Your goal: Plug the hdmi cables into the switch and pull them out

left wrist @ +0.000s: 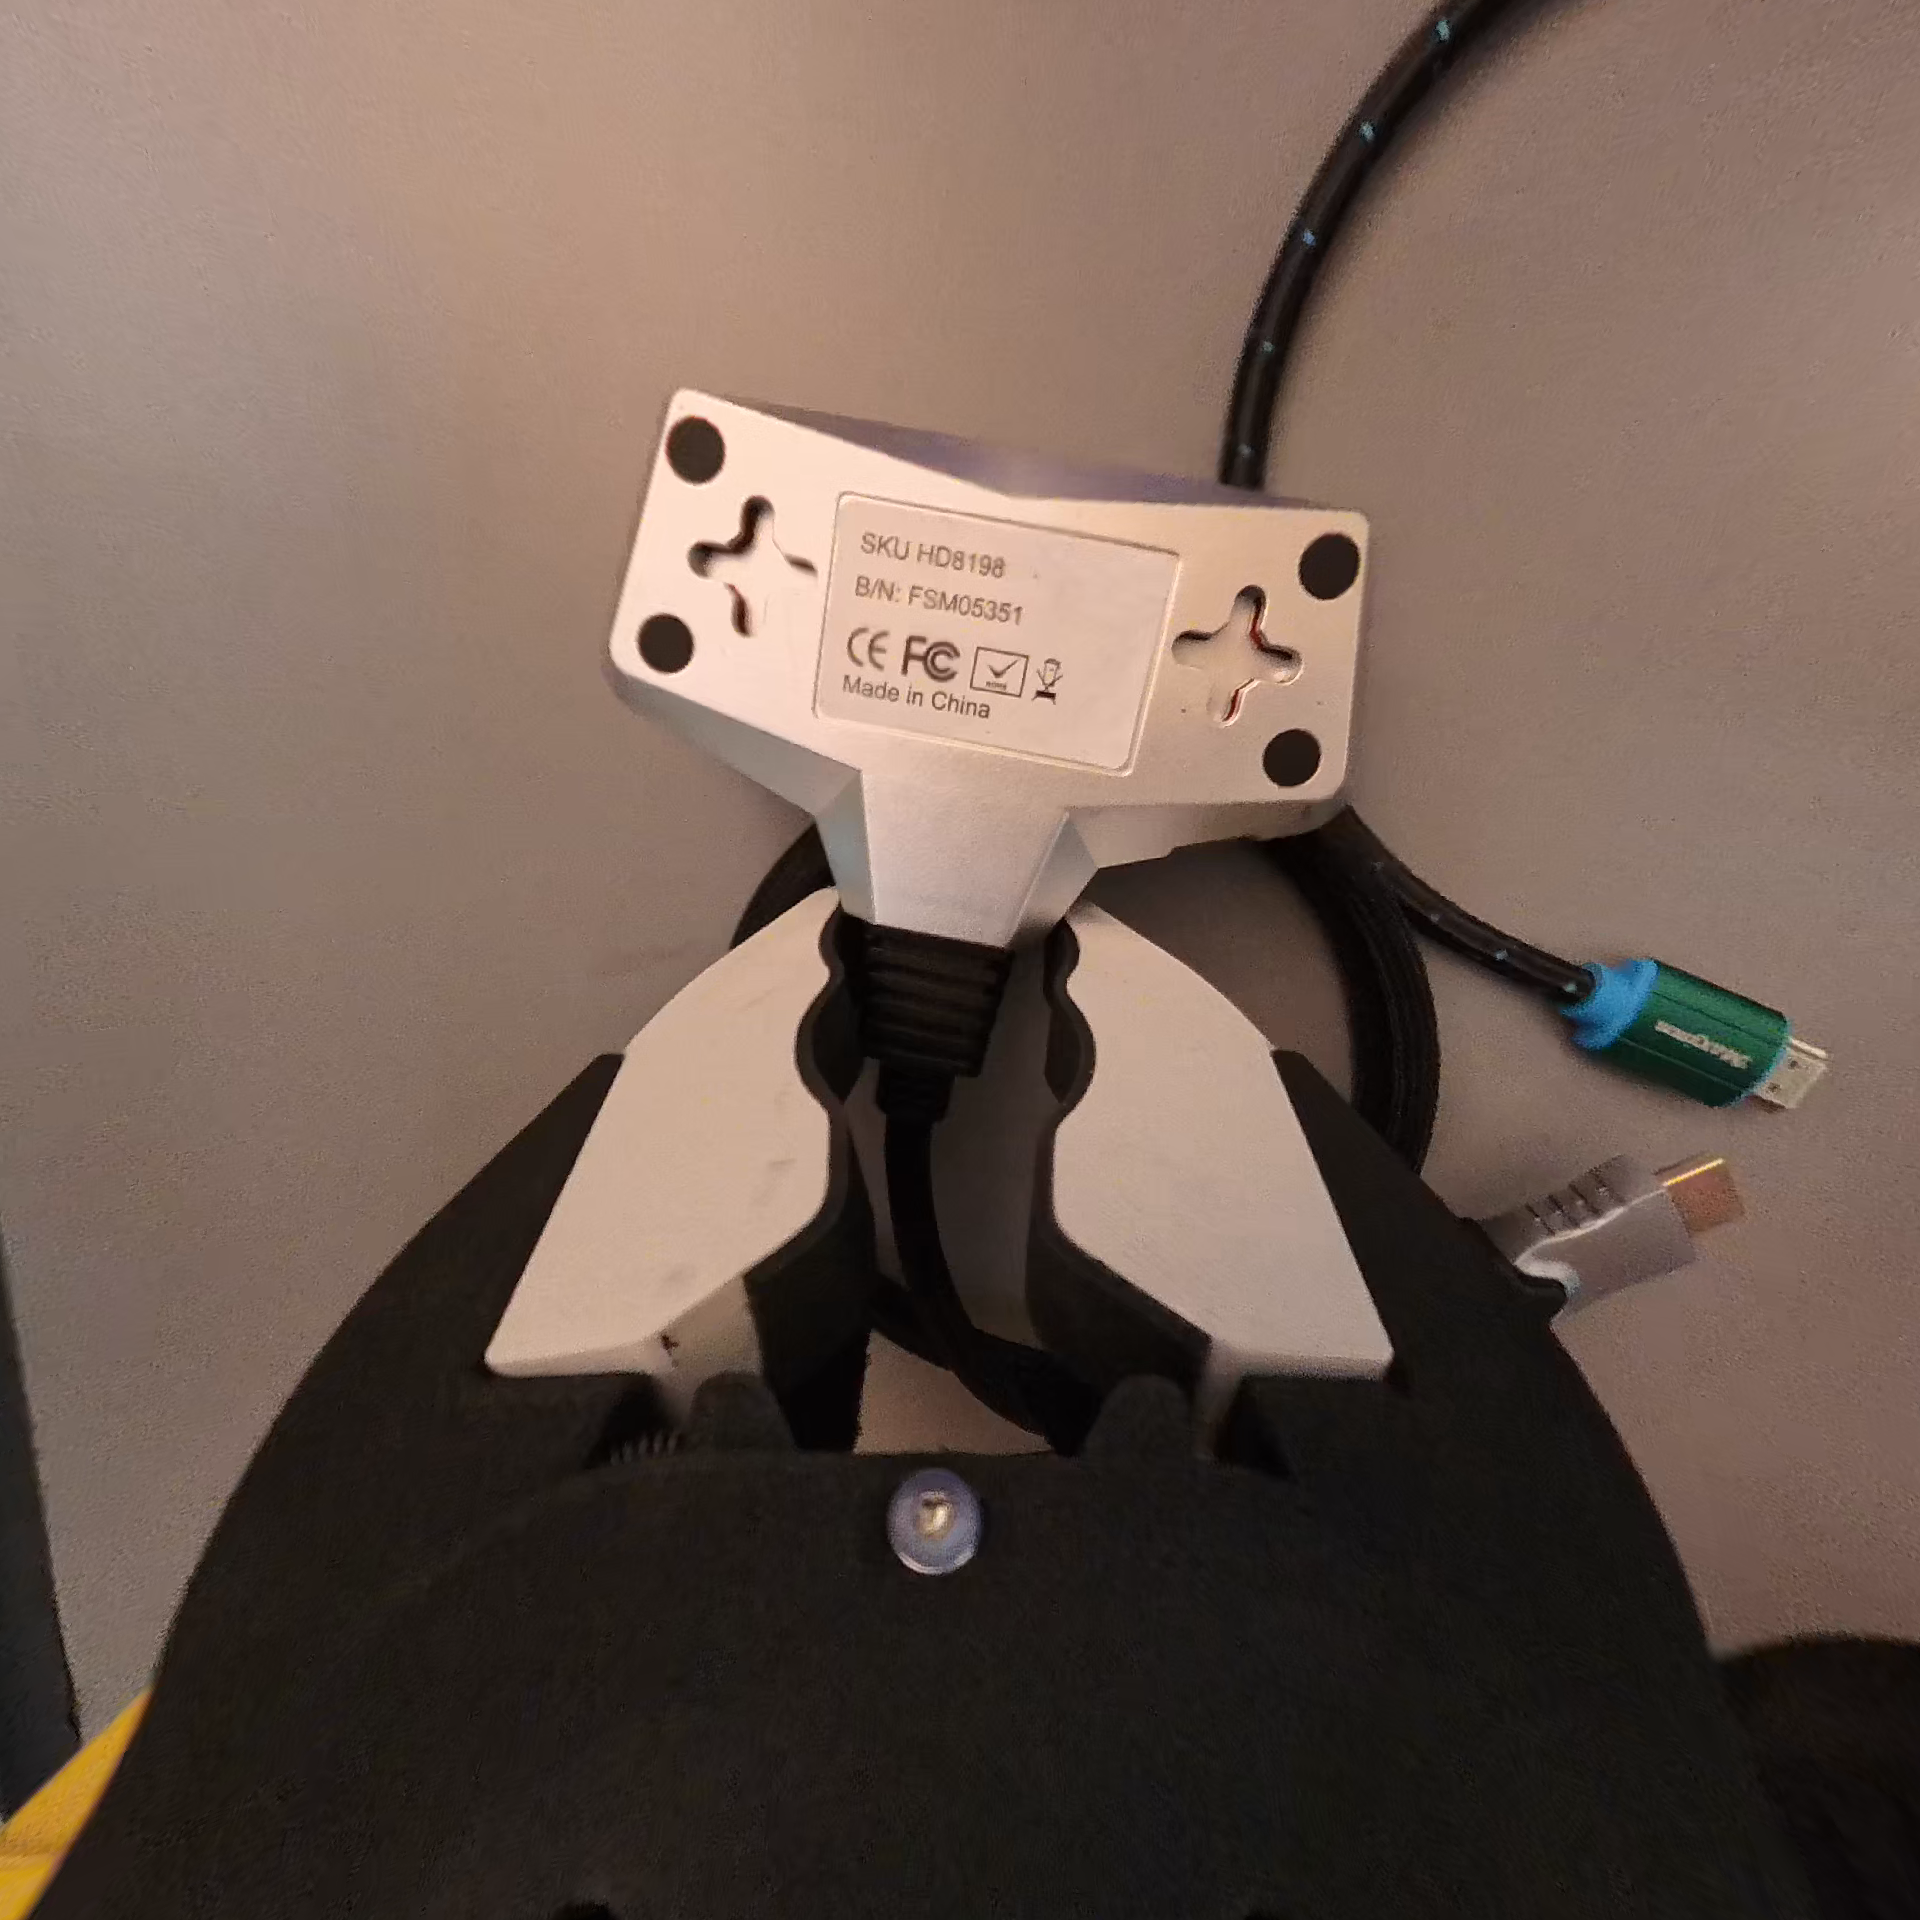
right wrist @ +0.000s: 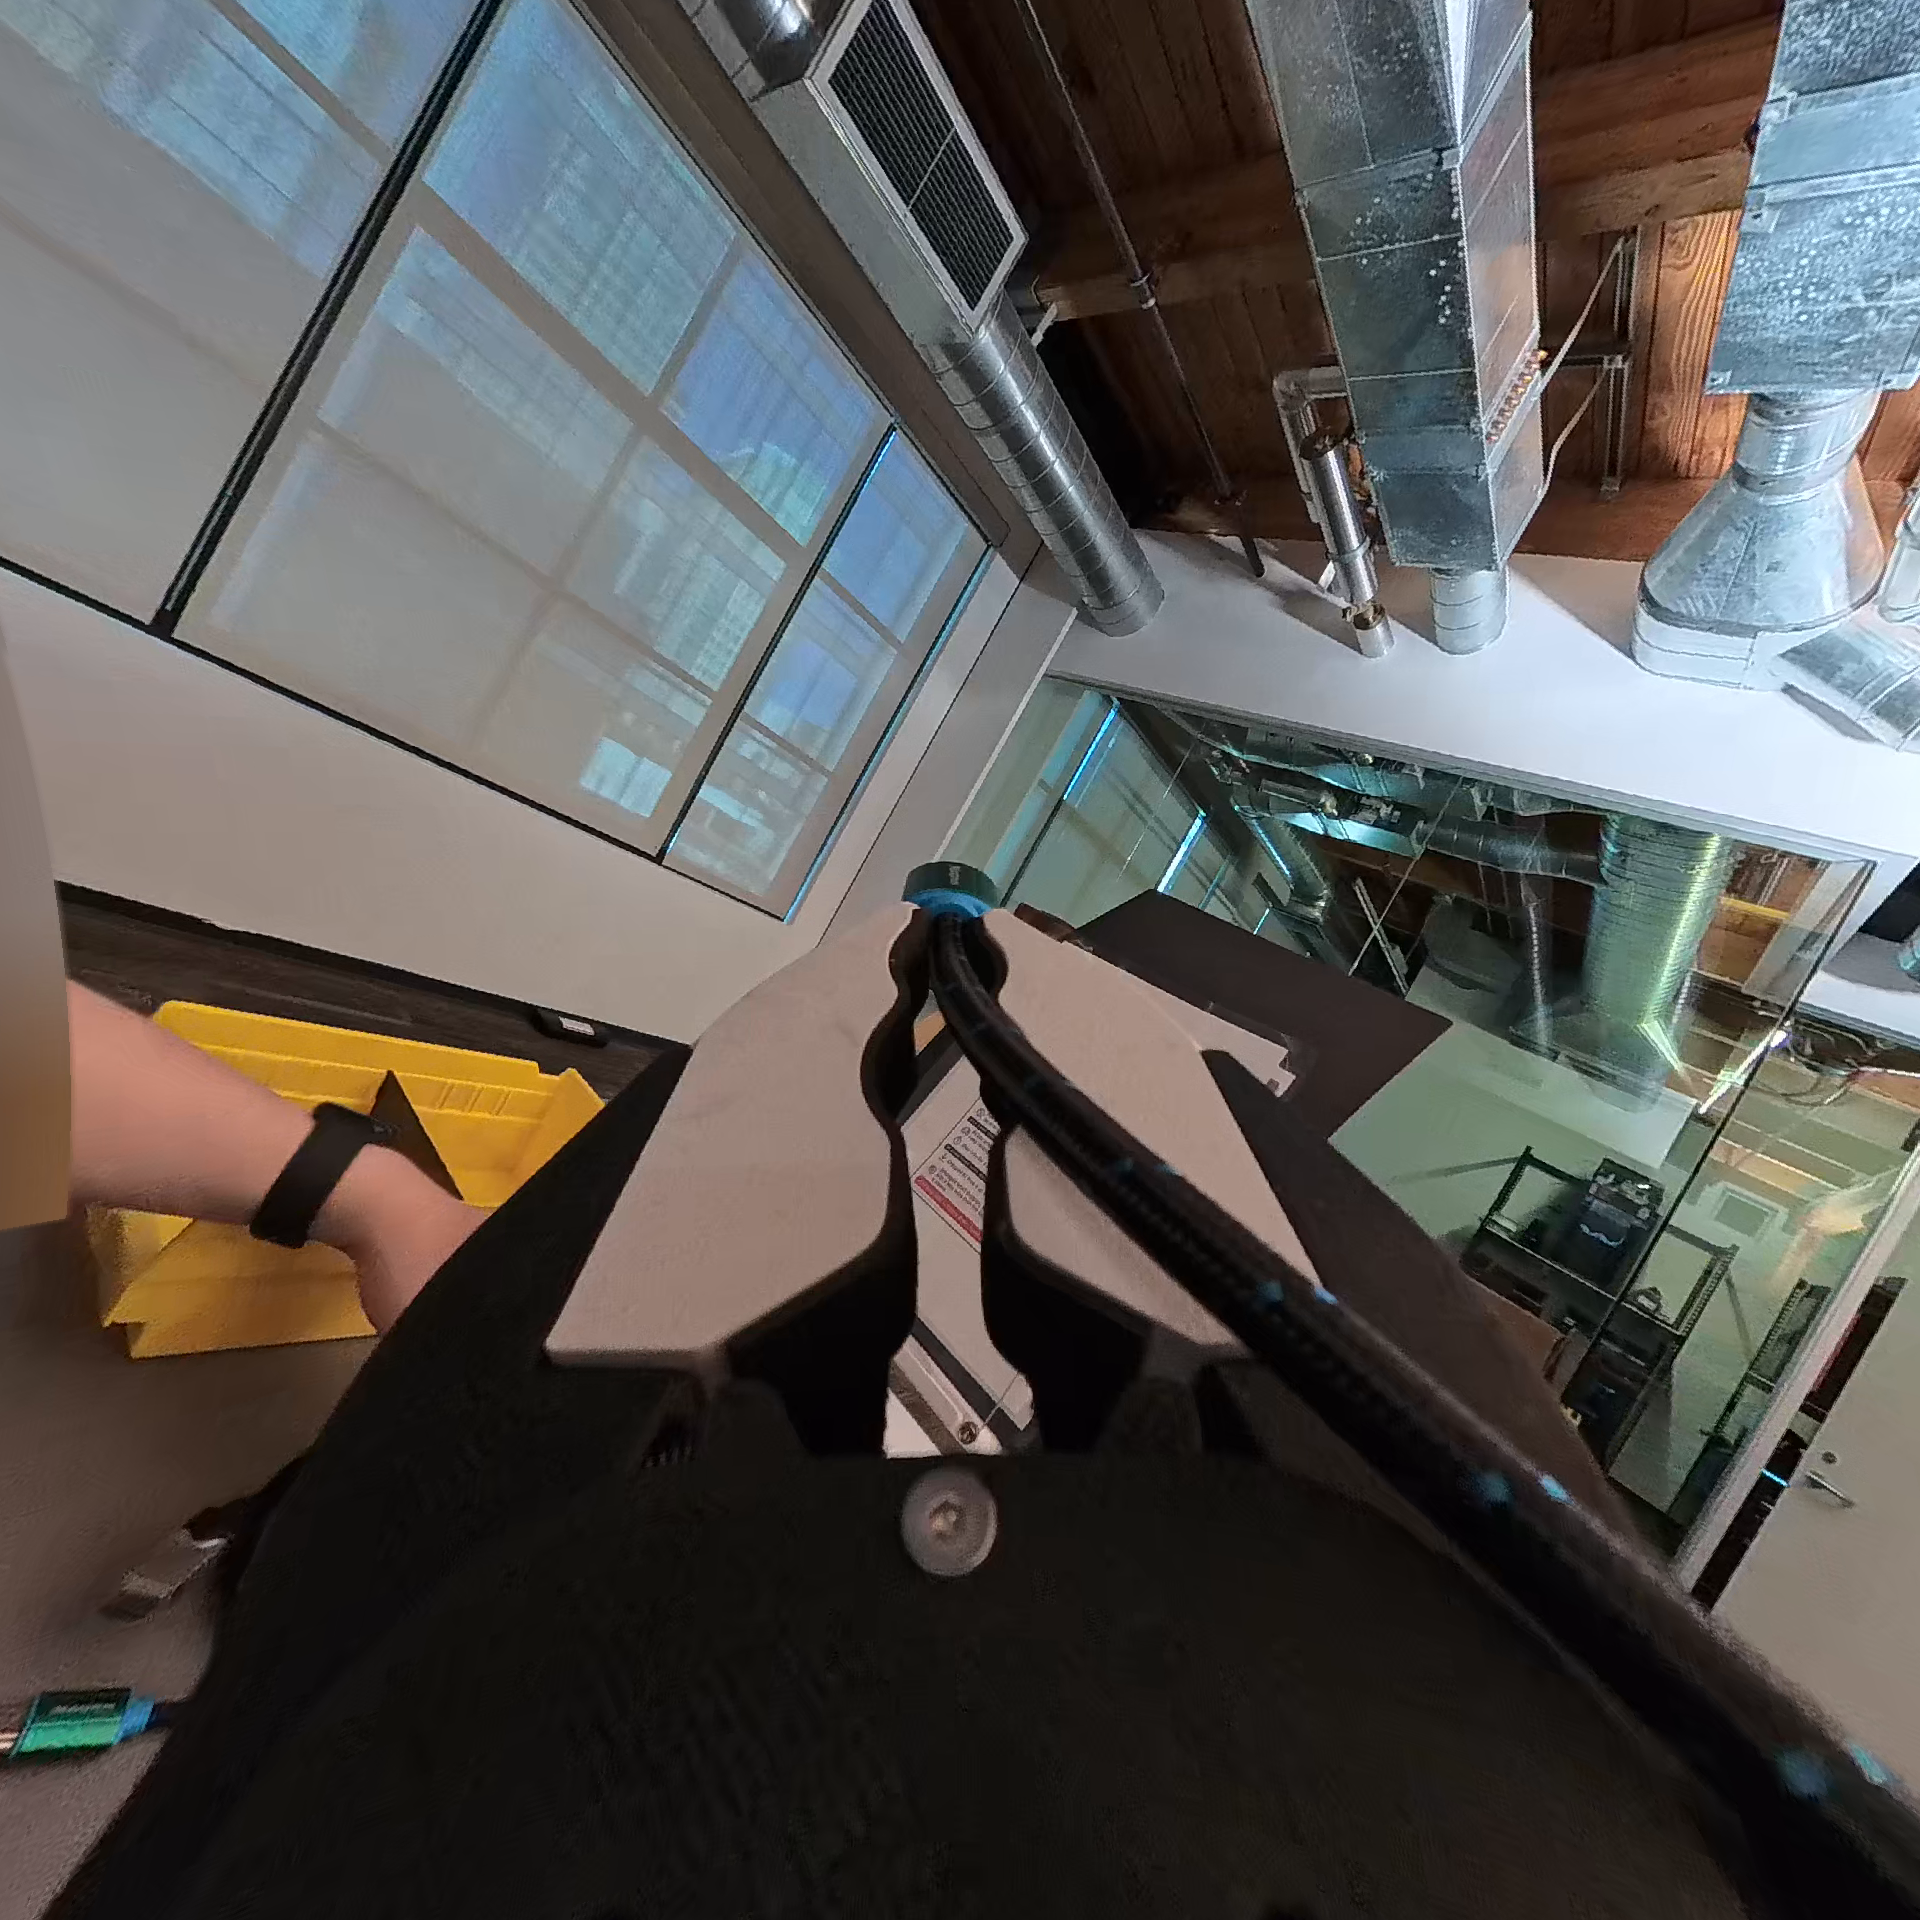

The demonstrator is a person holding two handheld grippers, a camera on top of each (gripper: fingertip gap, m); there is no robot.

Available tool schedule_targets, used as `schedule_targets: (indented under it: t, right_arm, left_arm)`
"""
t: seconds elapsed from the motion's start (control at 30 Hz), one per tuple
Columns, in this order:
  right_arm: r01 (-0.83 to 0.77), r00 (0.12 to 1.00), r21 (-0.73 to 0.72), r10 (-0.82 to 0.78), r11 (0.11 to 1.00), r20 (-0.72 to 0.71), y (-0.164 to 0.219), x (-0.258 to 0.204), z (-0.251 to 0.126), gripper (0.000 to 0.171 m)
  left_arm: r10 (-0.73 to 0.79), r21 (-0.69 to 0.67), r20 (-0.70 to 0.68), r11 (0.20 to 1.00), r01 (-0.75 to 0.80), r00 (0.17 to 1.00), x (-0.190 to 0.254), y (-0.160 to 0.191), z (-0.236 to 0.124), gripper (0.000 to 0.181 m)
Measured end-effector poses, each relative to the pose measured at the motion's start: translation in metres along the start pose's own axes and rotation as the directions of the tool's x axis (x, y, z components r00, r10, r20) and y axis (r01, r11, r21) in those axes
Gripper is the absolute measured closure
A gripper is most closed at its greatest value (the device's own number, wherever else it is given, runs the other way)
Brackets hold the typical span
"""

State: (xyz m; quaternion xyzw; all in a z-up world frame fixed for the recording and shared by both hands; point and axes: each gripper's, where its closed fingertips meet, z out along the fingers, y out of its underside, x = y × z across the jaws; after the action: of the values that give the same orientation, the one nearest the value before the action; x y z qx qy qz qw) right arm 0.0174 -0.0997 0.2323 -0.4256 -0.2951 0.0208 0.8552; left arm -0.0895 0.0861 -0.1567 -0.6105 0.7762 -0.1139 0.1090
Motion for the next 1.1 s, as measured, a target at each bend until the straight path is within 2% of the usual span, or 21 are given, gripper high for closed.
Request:
schedule_targets:
  t: [0.13,0.3,0.43,0.53,0.67,0.83,1.1]
  right_arm:
    - [0.002,1.0,-0.022,-0.002,1.0,-0.008,0.004,0.004,-0.001,0.164]
    - [-0.017,1.0,-0.056,0.017,0.998,0.01,0.014,0.003,0.003,0.164]
    - [-0.037,0.994,-0.11,0.048,0.993,0.098,0.027,-0.016,0.012,0.164]
    - [-0.065,0.974,-0.171,0.099,0.983,0.202,0.041,-0.043,0.024,0.164]
    - [-0.072,0.93,-0.242,0.153,0.968,0.335,0.047,-0.088,0.037,0.165]
    - [-0.014,0.867,-0.306,0.164,0.952,0.47,0.045,-0.142,0.041,0.165]
    - [0.034,0.848,-0.392,0.181,0.92,0.499,0.055,-0.172,0.045,0.164]
  left_arm:
    - [-0.05,0.142,0.081,0.989,0.039,0.995,-0.003,-0.018,-0.03,0.15]
    - [0.011,0.355,0.185,0.932,-0.077,0.983,0.024,-0.053,-0.094,0.15]
    - [0.17,0.516,0.218,0.816,-0.261,0.961,0.068,-0.068,-0.147,0.15]
    - [0.224,0.636,0.208,0.709,-0.306,0.952,0.093,-0.064,-0.179,0.15]
    - [0.228,0.654,0.195,0.695,-0.3,0.954,0.095,-0.043,-0.194,0.15]
    - [0.241,0.682,0.204,0.661,-0.314,0.949,0.094,-0.033,-0.203,0.151]
    - [0.231,0.663,0.241,0.67,-0.333,0.943,0.09,-0.026,-0.205,0.151]
